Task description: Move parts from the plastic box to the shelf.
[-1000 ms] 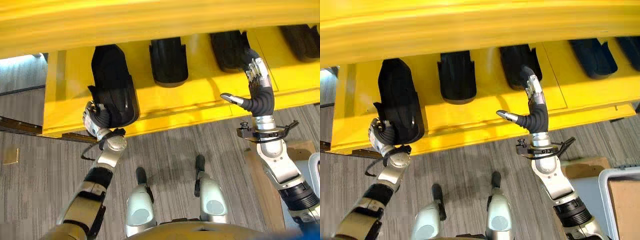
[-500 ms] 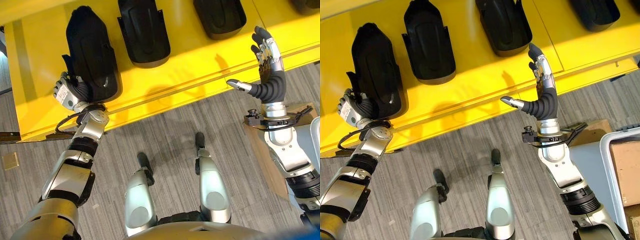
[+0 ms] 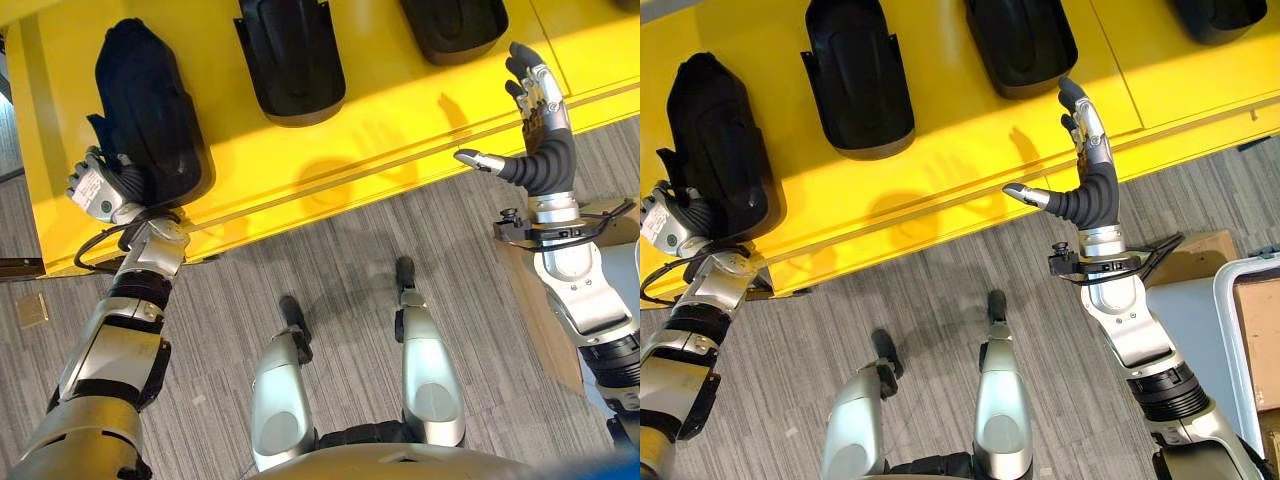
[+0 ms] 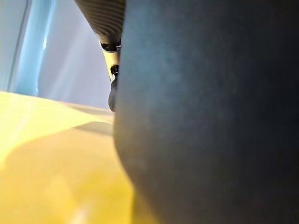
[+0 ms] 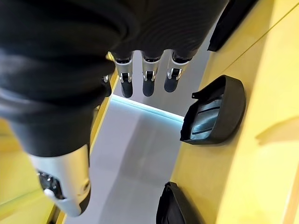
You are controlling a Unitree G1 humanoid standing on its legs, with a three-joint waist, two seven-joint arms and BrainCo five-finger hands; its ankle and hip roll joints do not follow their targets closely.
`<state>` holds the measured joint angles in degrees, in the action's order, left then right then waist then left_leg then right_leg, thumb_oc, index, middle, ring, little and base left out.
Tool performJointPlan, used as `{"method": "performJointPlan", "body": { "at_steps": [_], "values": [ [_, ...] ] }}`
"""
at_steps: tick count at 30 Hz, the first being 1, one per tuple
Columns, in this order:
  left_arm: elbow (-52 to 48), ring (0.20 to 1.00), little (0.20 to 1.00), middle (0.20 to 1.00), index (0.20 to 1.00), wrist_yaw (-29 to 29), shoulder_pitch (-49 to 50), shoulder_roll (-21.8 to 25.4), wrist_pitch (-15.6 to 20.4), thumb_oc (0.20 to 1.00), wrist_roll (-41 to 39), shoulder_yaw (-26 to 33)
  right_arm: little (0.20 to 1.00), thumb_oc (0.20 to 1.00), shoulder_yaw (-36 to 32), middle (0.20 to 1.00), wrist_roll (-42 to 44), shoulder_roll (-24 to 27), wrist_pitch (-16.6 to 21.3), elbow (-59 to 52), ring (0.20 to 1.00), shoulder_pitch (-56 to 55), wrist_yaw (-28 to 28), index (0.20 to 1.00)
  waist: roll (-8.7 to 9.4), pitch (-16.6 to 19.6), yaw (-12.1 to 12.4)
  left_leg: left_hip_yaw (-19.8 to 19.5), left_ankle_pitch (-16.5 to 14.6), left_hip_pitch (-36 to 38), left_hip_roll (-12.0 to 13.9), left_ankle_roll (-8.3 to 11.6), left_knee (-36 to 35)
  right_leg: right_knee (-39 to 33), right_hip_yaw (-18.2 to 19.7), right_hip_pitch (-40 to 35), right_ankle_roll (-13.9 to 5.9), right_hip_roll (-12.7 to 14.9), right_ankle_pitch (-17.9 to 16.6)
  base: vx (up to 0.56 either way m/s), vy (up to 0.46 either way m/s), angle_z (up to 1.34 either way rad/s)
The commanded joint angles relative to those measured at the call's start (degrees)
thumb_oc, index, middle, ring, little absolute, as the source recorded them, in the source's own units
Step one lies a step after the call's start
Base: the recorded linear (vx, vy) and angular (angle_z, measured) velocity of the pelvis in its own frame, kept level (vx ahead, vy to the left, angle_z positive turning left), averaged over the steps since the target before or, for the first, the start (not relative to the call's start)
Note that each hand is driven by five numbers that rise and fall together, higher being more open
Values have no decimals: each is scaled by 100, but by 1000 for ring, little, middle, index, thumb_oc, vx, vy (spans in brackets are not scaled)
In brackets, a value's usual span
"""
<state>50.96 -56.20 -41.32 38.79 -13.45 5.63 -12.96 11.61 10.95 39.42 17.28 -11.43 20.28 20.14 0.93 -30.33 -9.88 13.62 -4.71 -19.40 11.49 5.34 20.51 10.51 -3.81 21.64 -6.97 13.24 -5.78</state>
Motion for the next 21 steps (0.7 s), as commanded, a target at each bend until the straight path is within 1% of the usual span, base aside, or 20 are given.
{"method": "performJointPlan", "body": {
  "at_steps": [1, 2, 6, 7, 8, 10, 11, 14, 17, 19, 21],
  "values": [
    [222, 200, 200, 200, 200, -81, 19, 554, -169, 200, 95, 338, 1000, 1000, -514, 1000, -75, 166, 204, -295, 1000, -76, 31, 1000, 214, 216, -66, 215, 203, -289, -106, -202, 222, 838, 73, 48, -55, 1, 673, -12, 179, 3],
    [258, 200, 200, 200, 200, -36, -26, 647, -230, 200, 156, 337, 1000, 1000, -541, 1000, -97, 188, 202, -289, 1000, -107, 61, 1000, 230, 216, -65, 231, 143, -335, -107, -231, 304, 800, 85, 71, -97, 25, 614, -12, 164, 2],
    [307, 200, 200, 200, 200, 40, -191, 804, -341, 200, 450, 236, 1000, 1000, -554, 1000, -116, 212, 224, -219, 1000, -96, 108, 1000, 274, 187, -83, 255, 48, -435, -88, -277, 452, 745, 140, 142, -155, 44, 502, 3, 110, 2],
    [310, 200, 200, 200, 200, 43, -214, 825, -356, 200, 503, 218, 1000, 1000, -558, 1000, -110, 221, 225, -208, 1000, -104, 117, 1000, 269, 198, -83, 204, -102, -392, -102, -234, 490, 749, 154, 91, -203, 51, 590, 61, 131, -2],
    [332, 200, 200, 200, 200, 52, -327, 920, -399, 200, 642, 139, 1000, 1000, -547, 1000, -111, 244, 265, -176, 1000, -100, 140, 1000, 305, 177, -101, 228, -186, -440, -83, -267, 596, 732, 186, 121, -215, 64, 520, 62, 112, -1],
    [338, 200, 200, 200, 200, 53, -354, 946, -400, 200, 668, 121, 1000, 1000, -550, 1000, -106, 250, 274, -176, 1000, -106, 143, 1000, 311, 173, -105, 233, -208, -458, -80, -274, 623, 726, 198, 134, -217, 66, 500, -9, 91, 2],
    [328, 200, 200, 200, 200, 110, -501, 1062, -439, 200, 887, 29, 1000, 1000, -545, 1000, -71, 282, 296, -157, 1000, -121, 134, 1000, 340, 167, -136, 274, -293, -511, -71, -308, 719, 698, 246, 175, -221, 84, 413, -5, 107, -2],
    [346, 200, 200, 200, 200, 108, -662, 1152, -459, 200, 992, -83, 1000, 1000, -514, 1000, -75, 318, 347, -133, 1000, -126, 141, 1000, 365, 176, -170, 315, -365, -564, -61, -333, 809, 685, 290, 217, -220, 83, 355, 8, 89, -3],
    [372, 200, 200, 200, 200, 71, -838, 1235, -506, 200, 934, -181, 1000, 1000, -496, 1000, 17, 369, 376, -105, 1000, -129, 90, 1000, 382, 176, -211, 354, -434, -632, -54, -358, 903, 729, 338, 287, -202, 65, 339, 24, 100, -5],
    [405, 200, 200, 200, 200, 144, -944, 1299, -492, 200, 1030, -231, 1000, 1000, -471, 1000, 68, 409, 406, -103, 1000, -141, 22, 1000, 384, 184, -239, 375, -463, -677, -48, -369, 945, 767, 365, 348, -187, 58, 331, 14, 51, -7],
    [377, 200, 200, 200, 200, 150, -1060, 1317, -514, 200, 911, -299, 1000, 1000, -446, 1000, 91, 434, 431, -128, 1000, -170, -19, 1000, 371, 177, -266, 390, -489, -717, -54, -382, 972, 806, 393, 409, -175, 46, 341, 17, 43, -6]
  ]
}}
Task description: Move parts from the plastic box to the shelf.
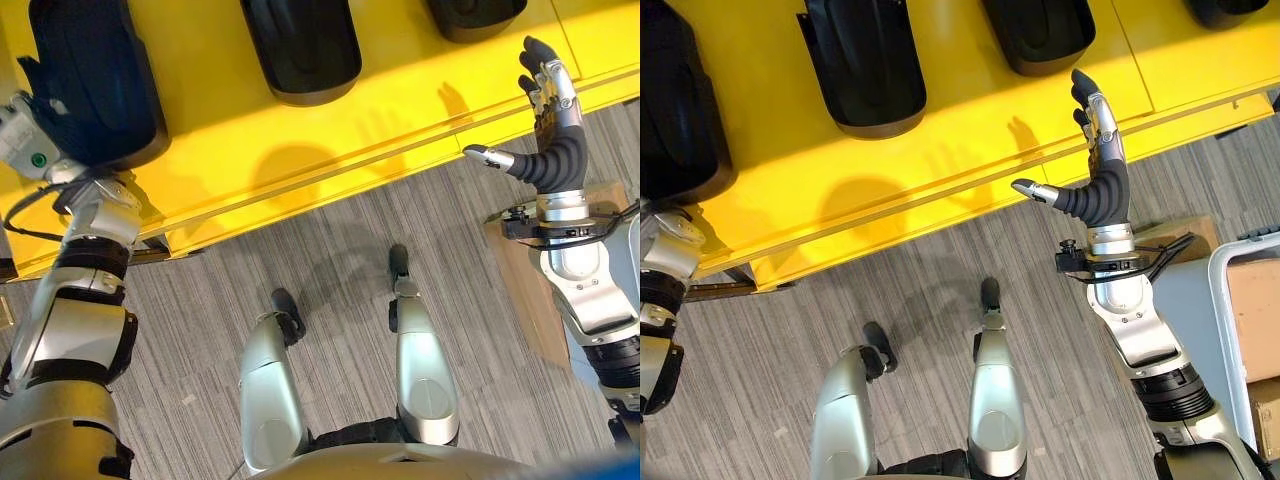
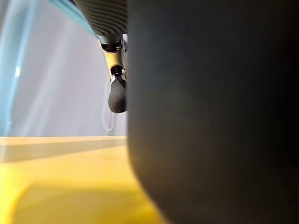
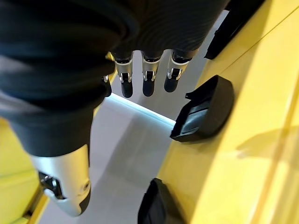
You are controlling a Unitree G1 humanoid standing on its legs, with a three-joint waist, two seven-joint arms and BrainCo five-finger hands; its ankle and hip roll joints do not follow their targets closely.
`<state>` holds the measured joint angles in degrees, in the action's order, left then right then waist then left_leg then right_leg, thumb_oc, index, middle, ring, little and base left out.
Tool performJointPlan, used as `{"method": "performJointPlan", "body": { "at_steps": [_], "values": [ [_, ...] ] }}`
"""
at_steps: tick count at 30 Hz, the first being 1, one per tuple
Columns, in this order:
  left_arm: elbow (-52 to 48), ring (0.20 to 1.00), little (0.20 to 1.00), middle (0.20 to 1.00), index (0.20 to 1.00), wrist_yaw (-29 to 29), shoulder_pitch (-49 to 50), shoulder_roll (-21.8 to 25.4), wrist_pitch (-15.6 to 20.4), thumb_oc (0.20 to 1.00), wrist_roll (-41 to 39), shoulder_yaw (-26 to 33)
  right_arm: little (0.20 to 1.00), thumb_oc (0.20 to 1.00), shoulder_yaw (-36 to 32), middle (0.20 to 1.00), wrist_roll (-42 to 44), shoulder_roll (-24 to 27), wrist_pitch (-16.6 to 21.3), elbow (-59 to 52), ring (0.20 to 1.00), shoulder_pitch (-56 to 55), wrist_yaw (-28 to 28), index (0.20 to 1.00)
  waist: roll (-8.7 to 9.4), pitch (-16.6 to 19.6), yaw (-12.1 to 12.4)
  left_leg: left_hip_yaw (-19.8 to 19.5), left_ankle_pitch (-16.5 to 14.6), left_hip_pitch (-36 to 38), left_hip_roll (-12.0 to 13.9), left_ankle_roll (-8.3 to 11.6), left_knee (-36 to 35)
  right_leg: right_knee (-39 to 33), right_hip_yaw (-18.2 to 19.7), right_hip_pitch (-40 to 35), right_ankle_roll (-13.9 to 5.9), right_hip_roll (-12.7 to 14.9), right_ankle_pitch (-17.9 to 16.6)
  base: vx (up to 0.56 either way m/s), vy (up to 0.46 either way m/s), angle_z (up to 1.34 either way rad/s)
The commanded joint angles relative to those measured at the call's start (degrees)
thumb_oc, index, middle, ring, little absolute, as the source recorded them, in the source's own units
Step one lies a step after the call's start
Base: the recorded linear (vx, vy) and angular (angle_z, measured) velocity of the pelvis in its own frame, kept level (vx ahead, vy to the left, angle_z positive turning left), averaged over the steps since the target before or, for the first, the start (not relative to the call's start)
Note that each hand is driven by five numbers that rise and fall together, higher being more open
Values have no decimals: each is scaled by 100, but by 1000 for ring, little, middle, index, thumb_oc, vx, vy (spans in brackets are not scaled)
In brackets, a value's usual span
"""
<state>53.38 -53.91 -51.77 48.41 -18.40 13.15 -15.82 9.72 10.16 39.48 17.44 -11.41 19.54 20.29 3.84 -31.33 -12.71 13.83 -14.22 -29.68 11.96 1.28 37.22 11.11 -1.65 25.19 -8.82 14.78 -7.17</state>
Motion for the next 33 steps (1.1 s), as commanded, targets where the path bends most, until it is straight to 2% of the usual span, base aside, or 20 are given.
{"method": "performJointPlan", "body": {
  "at_steps": [1, 6, 15, 24, 25, 26, 27, 33],
  "values": [
    [131, 200, 200, 200, 200, -84, -25, 348, -28, 200, 165, -17, 1000, 1000, -252, 1000, 173, 431, 417, -131, 1000, -97, -32, 1000, 78, 276, 14, 369, 459, 308, -103, 22, -697, 752, 181, 60, 11, -111, 482, 0, 0, 0],
    [159, 200, 200, 200, 200, -29, -99, 315, 66, 200, 163, -40, 1000, 1000, -197, 1000, 179, 432, 388, -139, 1000, -77, -14, 1000, 70, 276, -14, 387, 433, 288, -88, 30, -662, 828, 197, 126, 33, -135, 520, 0, 0, 0],
    [172, 200, 200, 200, 200, -16, -11, 158, 164, 200, -451, 95, 1000, 1000, -240, 1000, 192, 438, 328, -197, 1000, -162, -72, 1000, 40, 261, -67, 427, 449, 345, -91, 27, -701, 879, 217, 178, 56, -157, 531, 3, -1, -2],
    [128, 200, 200, 200, 200, 5, 195, 64, 188, 200, -351, 160, 1000, 1000, -196, 1000, 182, 401, 311, -207, 1000, -190, -64, 1000, 45, 265, -21, 408, 553, 415, -119, 41, -872, 861, 166, 150, 69, -178, 536, -8, -16, -1],
    [127, 253, 253, 253, 253, 2, 193, 62, 201, 253, -333, 166, 1000, 1000, -185, 1000, 188, 402, 308, -196, 1000, -182, -53, 1000, 44, 269, -16, 404, 562, 418, -122, 44, -884, 864, 162, 149, 71, -180, 542, 0, 0, 0],
    [118, 796, 796, 796, 796, 36, 202, 59, 205, 796, -312, 177, 1000, 1000, -175, 1000, 198, 406, 287, -178, 1000, -176, -26, 1000, 40, 274, -8, 399, 576, 424, -124, 49, -901, 869, 152, 147, 71, -178, 554, 0, 0, 0],
    [101, 1000, 1000, 1000, 1000, 96, 217, 56, 158, 1000, -376, 182, 1000, 1000, -180, 1000, 207, 408, 278, -163, 1000, -175, -21, 1000, 34, 278, -1, 392, 585, 429, -126, 52, -911, 877, 144, 145, 71, -175, 561, 0, 0, 0],
    [218, 1000, 1000, 1000, 1000, 165, 236, 58, 172, 1000, -746, 237, 1000, 1000, -154, 1000, 169, 418, 223, -164, 1000, -115, -53, 1000, -12, 299, -4, 397, 632, 485, -145, 55, -978, 882, 124, 119, 83, -155, 586, 0, 0, 0]
  ]
}}
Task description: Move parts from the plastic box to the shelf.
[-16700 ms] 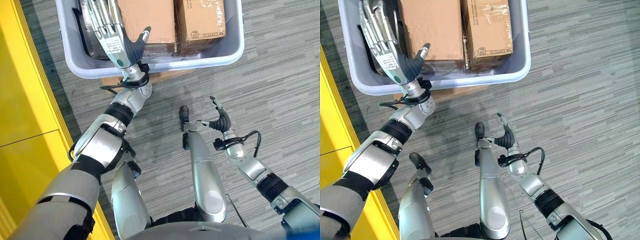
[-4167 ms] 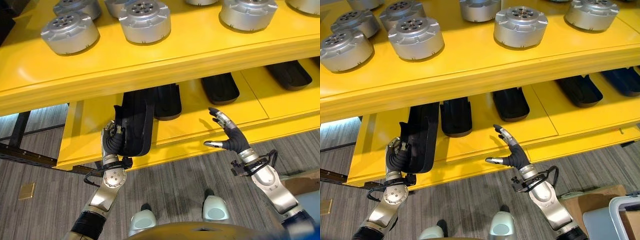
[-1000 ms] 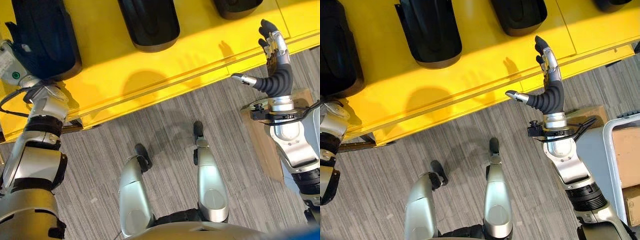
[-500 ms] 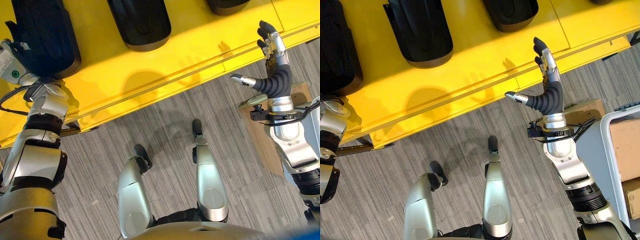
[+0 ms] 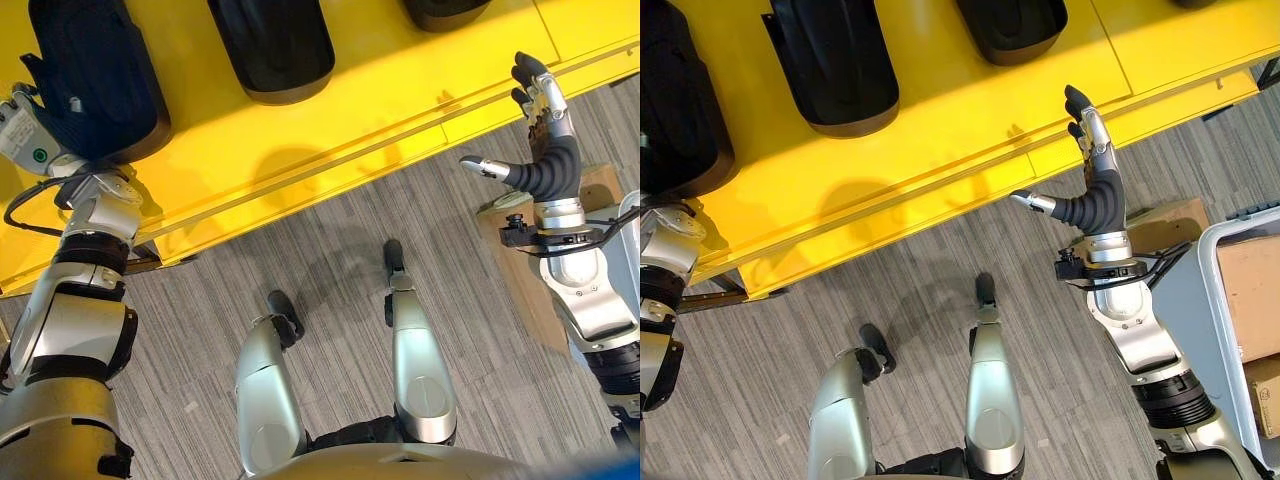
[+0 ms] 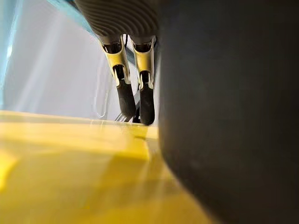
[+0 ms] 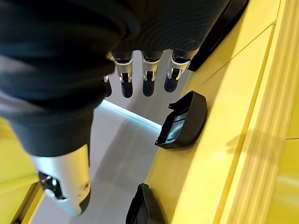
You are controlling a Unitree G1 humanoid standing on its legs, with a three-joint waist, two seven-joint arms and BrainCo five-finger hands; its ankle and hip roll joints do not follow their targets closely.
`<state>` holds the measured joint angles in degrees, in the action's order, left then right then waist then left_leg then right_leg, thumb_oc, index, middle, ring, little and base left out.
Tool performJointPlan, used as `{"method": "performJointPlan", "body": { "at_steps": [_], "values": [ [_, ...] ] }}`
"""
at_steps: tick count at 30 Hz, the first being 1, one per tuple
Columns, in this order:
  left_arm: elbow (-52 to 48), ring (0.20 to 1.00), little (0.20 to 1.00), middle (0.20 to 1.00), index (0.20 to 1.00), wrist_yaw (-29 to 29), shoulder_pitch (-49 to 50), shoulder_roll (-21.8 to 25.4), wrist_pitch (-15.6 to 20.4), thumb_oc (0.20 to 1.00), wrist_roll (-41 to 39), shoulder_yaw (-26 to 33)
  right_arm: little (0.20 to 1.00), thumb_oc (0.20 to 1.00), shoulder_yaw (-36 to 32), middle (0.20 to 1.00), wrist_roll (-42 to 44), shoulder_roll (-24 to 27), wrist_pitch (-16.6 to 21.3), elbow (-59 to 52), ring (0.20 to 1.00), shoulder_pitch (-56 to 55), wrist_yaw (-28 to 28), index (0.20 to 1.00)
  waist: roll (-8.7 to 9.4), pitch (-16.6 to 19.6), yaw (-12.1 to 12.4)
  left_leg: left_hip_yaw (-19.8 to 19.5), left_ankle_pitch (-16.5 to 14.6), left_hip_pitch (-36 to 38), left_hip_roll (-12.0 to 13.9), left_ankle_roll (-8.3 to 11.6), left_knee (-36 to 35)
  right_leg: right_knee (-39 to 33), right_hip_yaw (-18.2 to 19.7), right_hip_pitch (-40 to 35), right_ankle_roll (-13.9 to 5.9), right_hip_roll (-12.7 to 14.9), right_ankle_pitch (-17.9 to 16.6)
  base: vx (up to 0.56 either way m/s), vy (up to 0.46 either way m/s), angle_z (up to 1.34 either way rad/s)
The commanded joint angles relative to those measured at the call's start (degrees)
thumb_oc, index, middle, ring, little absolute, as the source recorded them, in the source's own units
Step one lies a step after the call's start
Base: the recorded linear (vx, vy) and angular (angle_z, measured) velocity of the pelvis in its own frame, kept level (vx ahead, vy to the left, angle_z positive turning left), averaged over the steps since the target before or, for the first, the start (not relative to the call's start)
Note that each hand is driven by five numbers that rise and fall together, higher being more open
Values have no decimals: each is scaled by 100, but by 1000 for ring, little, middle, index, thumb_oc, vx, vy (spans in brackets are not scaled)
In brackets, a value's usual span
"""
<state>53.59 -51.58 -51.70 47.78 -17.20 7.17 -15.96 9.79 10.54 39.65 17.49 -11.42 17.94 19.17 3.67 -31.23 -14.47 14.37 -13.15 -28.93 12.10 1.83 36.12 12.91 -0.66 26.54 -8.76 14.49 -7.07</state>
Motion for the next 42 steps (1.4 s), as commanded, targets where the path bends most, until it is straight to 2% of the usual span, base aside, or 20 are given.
{"method": "performJointPlan", "body": {
  "at_steps": [1, 12, 17, 21, 23, 24, 26, 28, 29, 32, 33, 35, 36, 38, 39, 41, 42],
  "values": [
    [192, 1000, 1000, 1000, 1000, -83, 223, 128, 38, 1000, -167, 250, 1000, 1000, -161, 1000, 132, 412, 209, -161, 1000, 39, 60, 1000, -2, 295, 173, 342, 534, 425, -160, 2, -877, 707, 18, -27, 75, -120, 580, 0, 0, 0],
    [81, 1000, 1000, 1000, 1000, -711, 302, 198, -252, 1000, -79, 337, 1000, 1000, -143, 1000, 144, 429, 187, -137, 1000, 7, 73, 1000, -67, 355, 212, 323, 617, 551, -213, 11, -1041, 670, -41, -131, 78, -88, 629, 0, -1, 0],
    [-106, 1000, 1000, 1000, 1000, -1462, 355, 309, -229, 1000, -260, 490, 1000, 1000, -197, 1000, 189, 439, 208, -144, 1000, -103, 44, 1000, -101, 407, 243, 306, 648, 624, -263, 5, -1130, 649, -67, -192, 75, -64, 644, 1, -6, 0],
    [-420, 1000, 1000, 1000, 1000, -2317, 489, 476, -347, 1000, -85, 740, 1000, 1000, -231, 1000, 14, 412, 280, -213, 1000, -213, 110, 1000, -139, 474, 305, 297, 680, 726, -295, 12, -1239, 589, -116, -307, 53, -22, 656, 3, -55, 2],
    [-529, 1000, 1000, 1000, 1000, -2517, 565, 546, -297, 1000, -125, 823, 1000, 1000, -253, 1000, 44, 433, 296, -230, 1000, -269, 129, 1000, -153, 502, 324, 295, 699, 757, -306, 15, -1278, 583, -132, -339, 51, -18, 672, 17, -59, 6],
    [-625, 1000, 1000, 1000, 1000, -2720, 618, 614, -165, 1000, -101, 923, 1000, 1000, -284, 1000, 125, 465, 279, -241, 1000, -311, 117, 1000, -174, 540, 342, 291, 714, 799, -312, 21, -1316, 597, -146, -373, 49, -15, 711, 35, -56, 9],
    [-716, 1000, 1000, 1000, 1000, -2766, 671, 669, -67, 1000, -45, 1016, 1000, 1000, -323, 1000, 193, 490, 296, -228, 1000, -359, 67, 1000, -192, 569, 344, 291, 728, 841, -315, 30, -1352, 611, -154, -398, 44, -10, 746, 46, -34, 12],
    [-905, 1000, 1000, 1000, 1000, -2639, 733, 787, 161, 1000, 39, 1122, 1000, 1000, -375, 1000, 226, 532, 320, -244, 1000, -478, -70, 1000, -243, 657, 349, 293, 764, 955, -342, 39, -1463, 600, -178, -487, 32, -5, 811, 67, -42, 8],
    [-1022, 1000, 1000, 1000, 1000, -2655, 715, 806, 385, 1000, 148, 1087, 1000, 1000, -374, 1000, 171, 538, 361, -265, 1000, -509, -127, 1000, -261, 710, 348, 301, 786, 1024, -355, 37, -1536, 570, -204, -550, 30, 0, 827, 39, -44, 2],
    [-1154, 1000, 1000, 1000, 1000, -2563, 677, 795, 657, 1000, 250, 1091, 1000, 1000, -358, 1000, 147, 540, 357, -308, 1000, -536, -100, 1000, -268, 753, 359, 303, 823, 1065, -363, 42, -1609, 528, -225, -599, 26, -1, 835, -12, -62, 5],
    [-1284, 1000, 1000, 1000, 1000, -2457, 658, 749, 883, 1000, 260, 1065, 1000, 1000, -362, 1000, 180, 519, 347, -326, 1000, -552, -111, 1000, -266, 773, 362, 352, 967, 1058, -356, -2, -1679, 488, -266, -595, 67, -9, 747, -61, -118, 7],
    [-1513, 1000, 1000, 1000, 1000, -2316, 753, 643, 1217, 1000, 209, 1067, 1000, 1000, -377, 1000, 167, 474, 343, -364, 1000, -638, -106, 1000, -278, 805, 385, 329, 999, 1131, -370, 9, -1759, 465, -304, -675, 72, -5, 773, -19, -114, 4],
    [-1757, 1000, 1000, 1000, 1000, -2251, 948, 482, 1465, 1000, 313, 1094, 1000, 1000, -366, 1000, 124, 386, 384, -382, 1000, -751, -122, 1000, -281, 842, 402, 315, 1033, 1207, -377, 22, -1835, 433, -350, -764, 75, -3, 792, 27, -120, -1],
    [-2076, 1000, 1000, 1000, 1000, -2149, 1204, 320, 1657, 1000, 375, 1133, 1000, 1000, -392, 1000, 100, 318, 445, -394, 1000, -886, -157, 1000, -278, 882, 431, 293, 1071, 1289, -388, 31, -1930, 383, -405, -858, 78, -1, 802, 27, -138, 0],
    [-2518, 1000, 1000, 1000, 1000, -2029, 1590, 70, 1849, 1000, 401, 1171, 1000, 1000, -395, 1000, 46, 190, 474, -417, 1000, -1042, -193, 1000, -270, 936, 481, 249, 1122, 1395, -400, 47, -2050, 310, -479, -993, 76, 4, 813, 26, -134, 1],
    [-2955, 1000, 1000, 1000, 1000, -1912, 1987, -205, 1997, 1000, 435, 1203, 1000, 1000, -383, 1000, -15, 42, 535, -433, 1000, -1164, -213, 1000, -261, 980, 532, 200, 1171, 1499, -404, 55, -2165, 242, -544, -1124, 74, 3, 819, 43, -200, 7],
    [-3618, 1000, 1000, 1000, 1000, -1723, 2664, -683, 2224, 1000, 453, 1213, 1000, 1000, -355, 1000, -48, -177, 563, -468, 1000, -1380, -302, 1000, -244, 1098, 627, 137, 1257, 1699, -387, 90, -2380, 67, -681, -1389, 65, -10, 813, 57, -232, 14]
  ]
}}
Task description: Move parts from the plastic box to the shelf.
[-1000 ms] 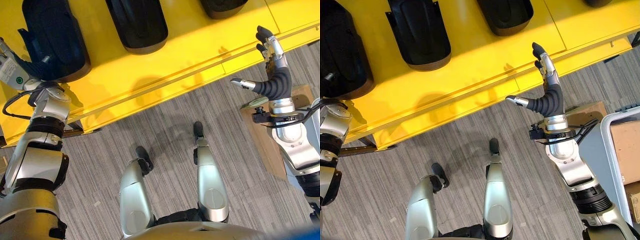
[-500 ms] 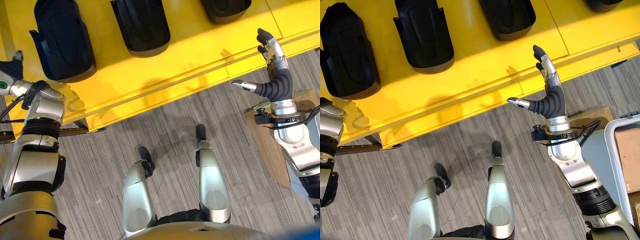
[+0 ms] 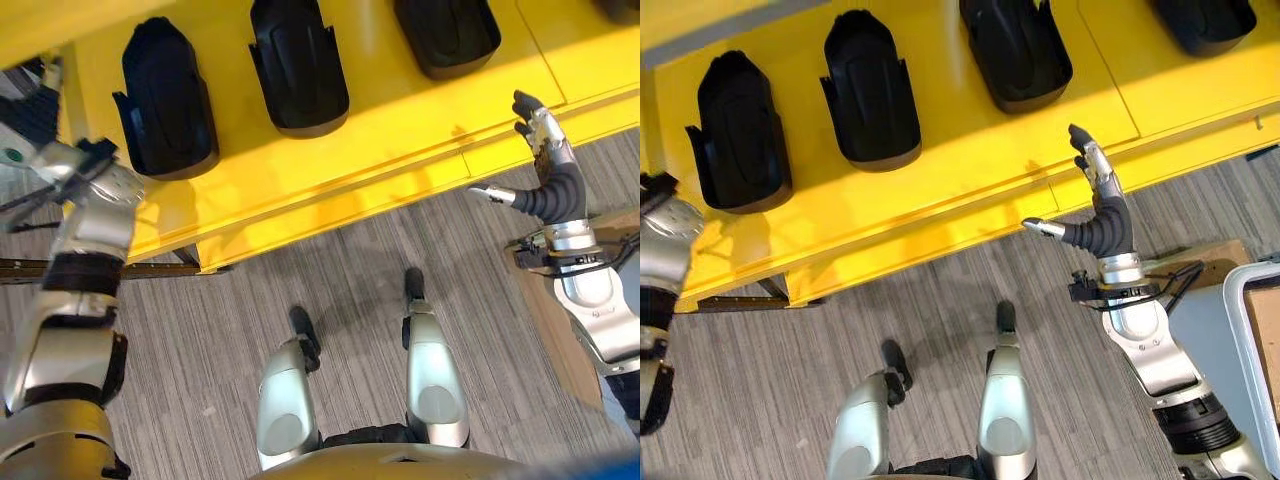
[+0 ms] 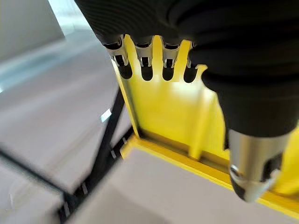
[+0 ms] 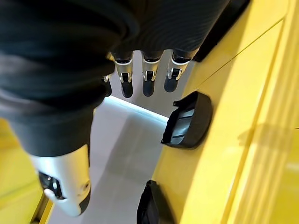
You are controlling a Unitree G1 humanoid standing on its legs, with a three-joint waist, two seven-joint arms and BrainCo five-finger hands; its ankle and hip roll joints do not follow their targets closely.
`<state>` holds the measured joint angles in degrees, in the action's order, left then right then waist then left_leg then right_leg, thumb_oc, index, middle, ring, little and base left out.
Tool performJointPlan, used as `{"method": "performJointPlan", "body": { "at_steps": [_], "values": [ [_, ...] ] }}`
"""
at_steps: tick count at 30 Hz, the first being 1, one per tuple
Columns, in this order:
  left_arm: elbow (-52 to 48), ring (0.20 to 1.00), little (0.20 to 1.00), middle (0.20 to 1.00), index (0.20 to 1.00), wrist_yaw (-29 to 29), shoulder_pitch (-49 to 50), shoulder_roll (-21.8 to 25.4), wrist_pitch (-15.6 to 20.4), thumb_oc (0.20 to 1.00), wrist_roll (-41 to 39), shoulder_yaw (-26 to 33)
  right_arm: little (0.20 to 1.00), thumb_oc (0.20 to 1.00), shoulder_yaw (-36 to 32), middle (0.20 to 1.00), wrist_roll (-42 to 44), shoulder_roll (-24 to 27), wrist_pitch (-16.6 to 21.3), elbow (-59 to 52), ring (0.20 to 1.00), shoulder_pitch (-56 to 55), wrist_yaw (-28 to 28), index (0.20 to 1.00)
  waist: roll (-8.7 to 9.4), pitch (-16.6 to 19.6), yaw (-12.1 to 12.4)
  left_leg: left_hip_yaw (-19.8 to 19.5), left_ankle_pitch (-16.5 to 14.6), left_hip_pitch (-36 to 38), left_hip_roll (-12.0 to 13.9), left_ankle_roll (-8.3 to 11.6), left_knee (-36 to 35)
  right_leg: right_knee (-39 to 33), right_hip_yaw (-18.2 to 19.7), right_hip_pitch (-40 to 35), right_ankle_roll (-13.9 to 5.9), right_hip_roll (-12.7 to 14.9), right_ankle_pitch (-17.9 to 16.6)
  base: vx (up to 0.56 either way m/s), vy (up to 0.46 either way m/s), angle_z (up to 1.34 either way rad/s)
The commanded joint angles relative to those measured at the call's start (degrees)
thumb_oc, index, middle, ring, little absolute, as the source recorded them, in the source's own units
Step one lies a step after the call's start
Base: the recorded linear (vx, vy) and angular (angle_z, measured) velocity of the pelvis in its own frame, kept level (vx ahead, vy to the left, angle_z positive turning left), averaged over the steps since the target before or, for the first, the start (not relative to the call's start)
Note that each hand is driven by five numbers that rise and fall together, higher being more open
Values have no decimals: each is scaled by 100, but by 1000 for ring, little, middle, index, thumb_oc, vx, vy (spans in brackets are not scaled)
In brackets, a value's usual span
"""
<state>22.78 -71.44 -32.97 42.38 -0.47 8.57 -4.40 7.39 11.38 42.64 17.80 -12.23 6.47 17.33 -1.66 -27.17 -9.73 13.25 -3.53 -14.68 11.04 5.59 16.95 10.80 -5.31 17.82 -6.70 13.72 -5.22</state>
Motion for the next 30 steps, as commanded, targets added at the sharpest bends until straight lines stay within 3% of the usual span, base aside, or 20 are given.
{"method": "performJointPlan", "body": {
  "at_steps": [1, 5, 6, 7, 8, 9, 13, 15, 16, 18, 21, 23, 26, 30],
  "values": [
    [-627, 1000, 1000, 1000, 1000, 323, 899, -225, 612, 1000, 313, 57, 1000, 1000, -108, 1000, -104, -512, 518, -389, 1000, -265, -158, 1000, 291, 711, 167, 238, 313, 314, -278, -279, -505, 246, -241, -567, -144, 64, 624, 70, -196, 8],
    [-1460, 1000, 1000, 1000, 1000, 1040, 1810, -957, 810, 1000, 439, -118, 1000, 1000, -59, 1000, 31, -783, 379, -366, 1000, -498, -282, 1000, 309, 886, 332, 134, 457, 625, -229, -217, -841, -38, -461, -995, -131, 20, 605, 66, -160, 17],
    [-1595, 1000, 1000, 1000, 1000, 1201, 2052, -1107, 925, 1000, 435, -134, 1000, 1000, -87, 1000, 111, -832, 308, -368, 1000, -567, -335, 1000, 308, 951, 376, 119, 517, 699, -207, -196, -947, -132, -512, -1093, -122, -3, 579, 67, -218, 31],
    [-1850, 1000, 1000, 1000, 1000, 1792, 2472, -1382, 1279, 1000, 223, -177, 1000, 1000, -31, 1000, 158, -967, 75, -311, 1000, -639, -388, 1000, 313, 1055, 491, 40, 618, 890, -133, -114, -1155, -305, -624, -1341, -106, -36, 582, 65, -221, 31],
    [-1950, 1000, 1000, 1000, 1000, 1911, 2586, -1429, 1329, 1000, 193, -206, 1000, 1000, -17, 1000, 161, -1007, 34, -291, 1000, -648, -393, 1000, 312, 1096, 527, 9, 668, 914, -103, -93, -1208, -358, -653, -1381, -96, -47, 554, 49, -263, 34],
    [-2156, 1000, 1000, 1000, 1000, 2418, 2814, -1487, 1513, 1000, -176, -241, 1000, 1000, 38, 1000, 273, -1078, -169, -277, 1000, -691, -456, 1000, 314, 1175, 588, -38, 757, 1011, -22, -28, -1321, -465, -723, -1494, -80, -61, 513, 21, -141, 16],
    [-2523, 1000, 1000, 1000, 1000, 3485, 3326, -1642, 1969, 1000, -1011, -379, 1000, 1000, 160, 1000, 585, -1211, -402, -233, 1000, -769, -624, 1000, 329, 1342, 690, 4, 954, 1238, 204, 113, -1577, -674, -905, -1704, -65, -67, 405, 20, -145, 9],
    [-2743, 1000, 1000, 1000, 1000, 4660, 3610, -1722, 2468, 1000, -1692, -544, 1000, 1000, 279, 1000, 756, -1244, -460, -177, 1000, -766, -728, 1000, 323, 1430, 769, 47, 1100, 1377, 367, 203, -1768, -802, -1034, -1852, -52, -77, 355, -8, -138, 8],
    [-2765, 1000, 1000, 1000, 1000, 4732, 3635, -1722, 2505, 1000, -1737, -562, 1000, 1000, 289, 1000, 771, -1239, -462, -167, 1000, -762, -729, 1000, 321, 1435, 775, 52, 1118, 1391, 385, 212, -1793, -818, -1047, -1866, -49, -82, 348, -33, -118, 10],
    [-2931, 1000, 1000, 1000, 1000, 5646, 3887, -1784, 2802, 1000, -2667, -720, 1000, 1000, 359, 1000, 1110, -1199, -498, -53, 1000, -755, -845, 1000, 319, 1484, 835, 81, 1251, 1489, 506, 285, -1990, -946, -1128, -1968, -34, -122, 297, -36, -97, 5],
    [-2930, 1000, 1000, 1000, 1000, 6778, 4047, -1882, 2695, 1000, -3844, -905, 1000, 1000, 499, 1000, 1444, -1194, -643, 154, 1000, -727, -991, 1000, 320, 1538, 885, 99, 1376, 1574, 602, 347, -2170, -1093, -1214, -2075, -25, -167, 240, -40, -63, 8],
    [-2867, 1000, 1000, 1000, 1000, 7225, 4124, -1949, 2540, 1000, -4467, -1038, 1000, 1000, 598, 1000, 1626, -1176, -769, 280, 1000, -717, -1096, 1000, 326, 1571, 894, 94, 1407, 1574, 647, 377, -2195, -1165, -1246, -2122, -22, -189, 208, -52, -43, 7],
    [-2788, 1000, 1000, 1000, 1000, 7431, 4203, -1970, 2711, 1000, -4300, -1134, 1000, 1000, 639, 1000, 1814, -1178, -855, 383, 1000, -756, -1177, 1000, 342, 1603, 892, 119, 1399, 1590, 646, 384, -2195, -1245, -1276, -2159, -30, -194, 166, -41, -19, 2],
    [-2555, 1000, 1000, 1000, 1000, 7797, 4287, -1994, 2321, 1000, -4901, -1182, 1000, 1000, 729, 1000, 1737, -1229, -879, 611, 1000, -871, -1304, 1000, 369, 1691, 866, 220, 1284, 1726, 574, 338, -2195, -1344, -1275, -2270, -76, -174, 121, -8, 0, 0]
  ]
}}
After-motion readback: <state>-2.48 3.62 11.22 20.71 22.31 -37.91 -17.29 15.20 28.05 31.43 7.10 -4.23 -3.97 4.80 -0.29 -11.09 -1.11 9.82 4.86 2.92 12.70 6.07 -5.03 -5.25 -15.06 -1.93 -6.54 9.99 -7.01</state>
